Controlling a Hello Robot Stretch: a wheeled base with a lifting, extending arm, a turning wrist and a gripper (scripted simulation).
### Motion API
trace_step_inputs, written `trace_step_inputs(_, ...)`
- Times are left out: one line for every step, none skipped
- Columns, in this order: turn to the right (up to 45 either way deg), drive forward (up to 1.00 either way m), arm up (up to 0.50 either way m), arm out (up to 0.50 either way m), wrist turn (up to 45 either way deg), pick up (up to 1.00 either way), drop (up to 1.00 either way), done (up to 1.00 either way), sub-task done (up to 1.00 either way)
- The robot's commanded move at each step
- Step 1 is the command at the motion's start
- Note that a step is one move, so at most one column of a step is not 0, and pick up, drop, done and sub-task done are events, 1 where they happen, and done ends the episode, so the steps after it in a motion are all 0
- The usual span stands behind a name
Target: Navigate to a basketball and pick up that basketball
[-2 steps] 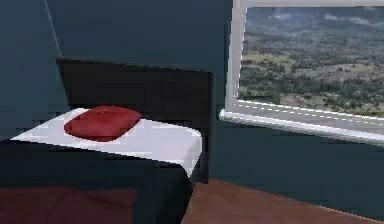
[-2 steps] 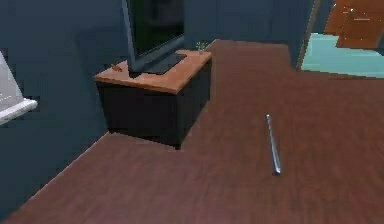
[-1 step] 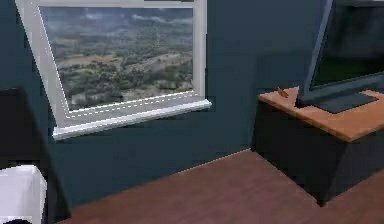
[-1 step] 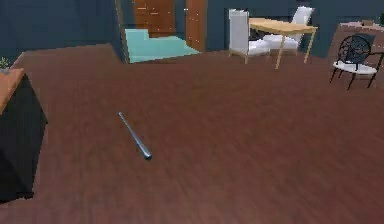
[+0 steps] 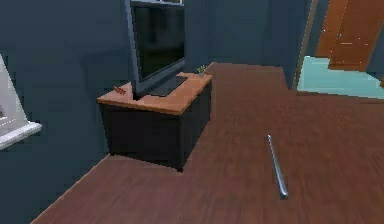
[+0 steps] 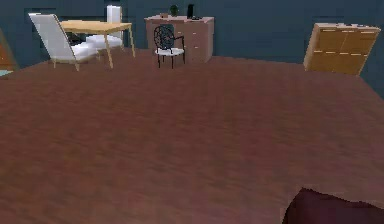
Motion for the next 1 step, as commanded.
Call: trace_step_inputs(18.0,0.0,0.0,0.0,0.0,0.0,0.0,0.0,0.0)
